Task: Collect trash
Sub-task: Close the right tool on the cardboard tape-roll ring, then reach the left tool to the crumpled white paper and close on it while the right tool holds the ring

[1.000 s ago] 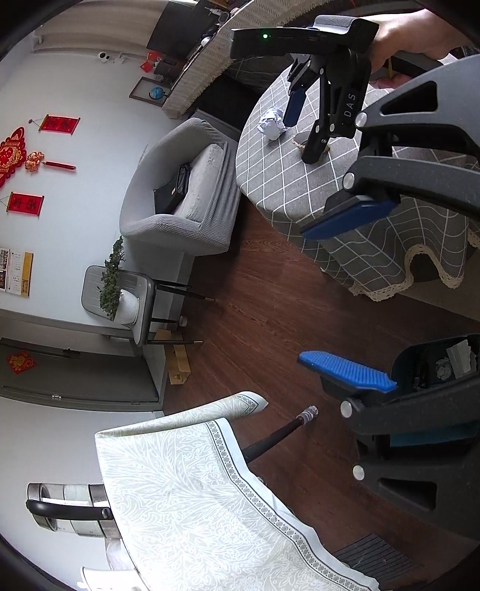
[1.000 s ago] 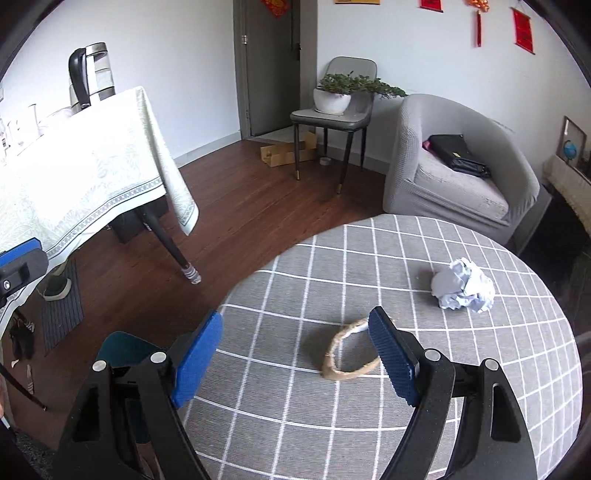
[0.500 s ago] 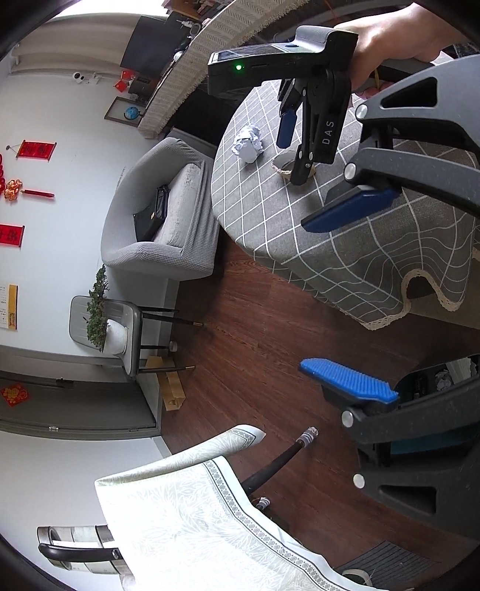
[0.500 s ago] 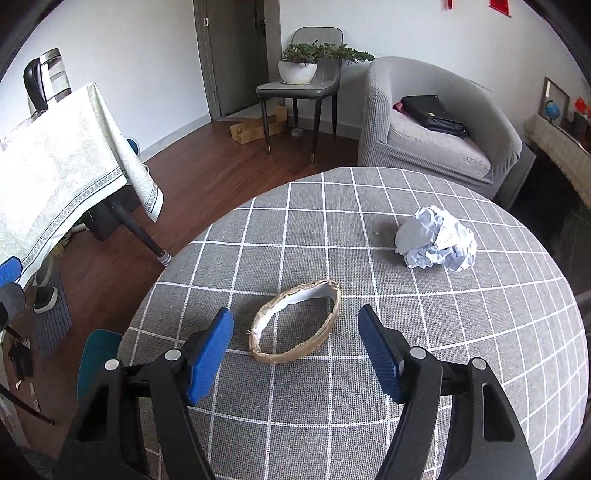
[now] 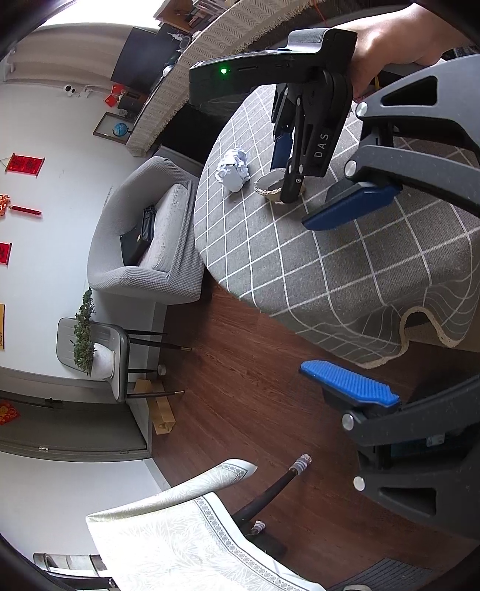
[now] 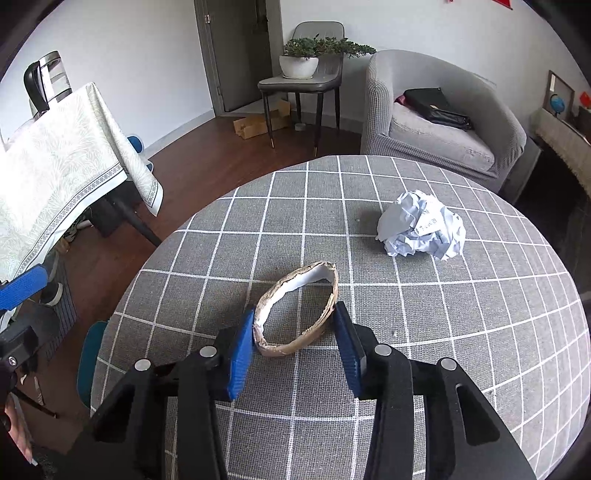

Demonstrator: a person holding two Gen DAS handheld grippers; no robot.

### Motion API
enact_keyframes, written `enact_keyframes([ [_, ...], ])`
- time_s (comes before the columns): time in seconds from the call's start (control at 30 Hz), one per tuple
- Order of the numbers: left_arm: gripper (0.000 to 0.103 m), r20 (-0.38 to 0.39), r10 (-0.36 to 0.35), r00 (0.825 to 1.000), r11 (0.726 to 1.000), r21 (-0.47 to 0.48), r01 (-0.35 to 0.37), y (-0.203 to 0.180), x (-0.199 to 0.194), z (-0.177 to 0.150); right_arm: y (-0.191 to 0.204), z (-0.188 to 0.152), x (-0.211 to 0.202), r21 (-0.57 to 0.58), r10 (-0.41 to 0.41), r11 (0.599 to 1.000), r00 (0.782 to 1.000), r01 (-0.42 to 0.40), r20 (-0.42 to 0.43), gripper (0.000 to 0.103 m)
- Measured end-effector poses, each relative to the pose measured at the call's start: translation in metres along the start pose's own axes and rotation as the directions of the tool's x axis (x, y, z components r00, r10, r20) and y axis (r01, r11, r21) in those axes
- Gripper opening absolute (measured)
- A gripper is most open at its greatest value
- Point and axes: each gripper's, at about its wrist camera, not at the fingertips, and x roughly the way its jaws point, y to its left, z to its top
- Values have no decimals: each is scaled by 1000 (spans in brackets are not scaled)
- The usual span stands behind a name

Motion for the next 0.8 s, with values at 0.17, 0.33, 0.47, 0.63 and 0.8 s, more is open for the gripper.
enact_keyframes([
  [0.17, 77, 4, -43, 999, 999, -2, 43, -23, 5, 1, -22, -5, -11, 35, 16, 999, 1000, -17, 7, 42],
  [0.33, 79, -14, -60, 998, 998, 0, 60, -48, 19, 2, -54, -12, -24, 86, 39, 995, 999, -40, 17, 42],
  [0.47, 80, -27, -69, 997, 997, 36, 70, -74, 32, 6, -83, -21, -34, 123, 45, 991, 999, -47, 18, 42],
  [0.63, 82, -43, -94, 995, 993, 67, 97, -104, 52, 22, -113, -28, -47, 175, 66, 982, 997, -72, 41, 42],
  [0.8, 82, -59, -86, 995, 989, 117, 92, -131, 79, 40, -138, -38, -56, 210, 69, 975, 996, -78, 51, 42],
])
